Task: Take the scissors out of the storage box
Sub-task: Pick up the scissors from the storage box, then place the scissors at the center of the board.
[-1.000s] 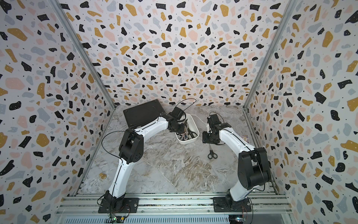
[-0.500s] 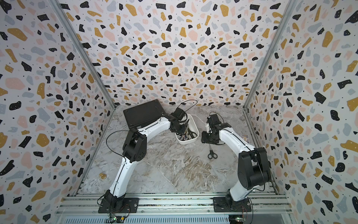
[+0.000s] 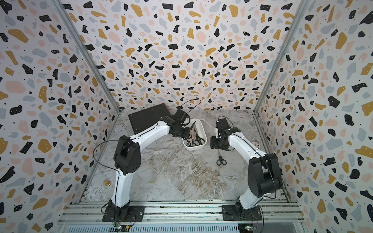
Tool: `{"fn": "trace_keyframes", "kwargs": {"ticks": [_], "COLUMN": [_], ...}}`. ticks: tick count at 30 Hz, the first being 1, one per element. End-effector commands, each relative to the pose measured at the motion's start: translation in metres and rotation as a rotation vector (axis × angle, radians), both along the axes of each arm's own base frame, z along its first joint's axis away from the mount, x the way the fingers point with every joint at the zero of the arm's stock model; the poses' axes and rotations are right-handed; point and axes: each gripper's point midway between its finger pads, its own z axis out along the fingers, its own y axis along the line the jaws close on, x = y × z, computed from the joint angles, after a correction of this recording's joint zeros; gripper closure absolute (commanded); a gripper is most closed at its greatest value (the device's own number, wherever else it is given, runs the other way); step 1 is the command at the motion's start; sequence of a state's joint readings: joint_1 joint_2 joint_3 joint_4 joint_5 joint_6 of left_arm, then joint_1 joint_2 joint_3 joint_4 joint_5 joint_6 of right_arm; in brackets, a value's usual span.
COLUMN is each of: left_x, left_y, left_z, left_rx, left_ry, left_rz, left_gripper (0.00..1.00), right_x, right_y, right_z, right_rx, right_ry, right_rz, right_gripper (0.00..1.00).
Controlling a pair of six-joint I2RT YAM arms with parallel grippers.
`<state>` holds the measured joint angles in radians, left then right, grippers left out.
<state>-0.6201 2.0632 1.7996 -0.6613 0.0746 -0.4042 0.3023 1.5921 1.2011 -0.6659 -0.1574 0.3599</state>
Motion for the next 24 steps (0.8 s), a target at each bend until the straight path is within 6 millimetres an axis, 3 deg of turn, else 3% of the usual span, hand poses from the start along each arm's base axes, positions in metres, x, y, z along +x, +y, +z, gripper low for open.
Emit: {"fn": "trace_keyframes", "kwargs": {"ticks": [1,6,13,18,24], "left_x": [-0.014,-0.072,-0.142,-0.17,-0.186], "left_y": [-0.004,-0.004,-0.028,-0.061,-0.087], "left_z": [0.033,0.033,0.013,0.001,-0.008], "left_rx": [-0.129,-0.139,-0.191,-0.216,-0.231], "left_ry": [-0.041,-0.062,-0.042,-0.019,-0.004], "left_rz": [0.1,0.194,0.267,0.278,0.277], "left_gripper": [1.0,1.0,1.0,1.0,1.0], "right_x": [0.004,0.003,0.001,0.0,0.002], "right_y": [-0.013,-0.033,-0.062,-0.071,-0.075], "right_z": [0.038,0.045,0.045,0.048,0.055], "right_rx": [-0.035,-0.058,-0.077,-0.072,-0.06], "right_ry": [-0.089,-0.085,-0.083,-0.09,-0.105], "right_rz": [-0.028,-0.073,-0.145,-0.179,-0.192], "right_gripper": [0.47,0.47,0.47,0.47,0.47]}}
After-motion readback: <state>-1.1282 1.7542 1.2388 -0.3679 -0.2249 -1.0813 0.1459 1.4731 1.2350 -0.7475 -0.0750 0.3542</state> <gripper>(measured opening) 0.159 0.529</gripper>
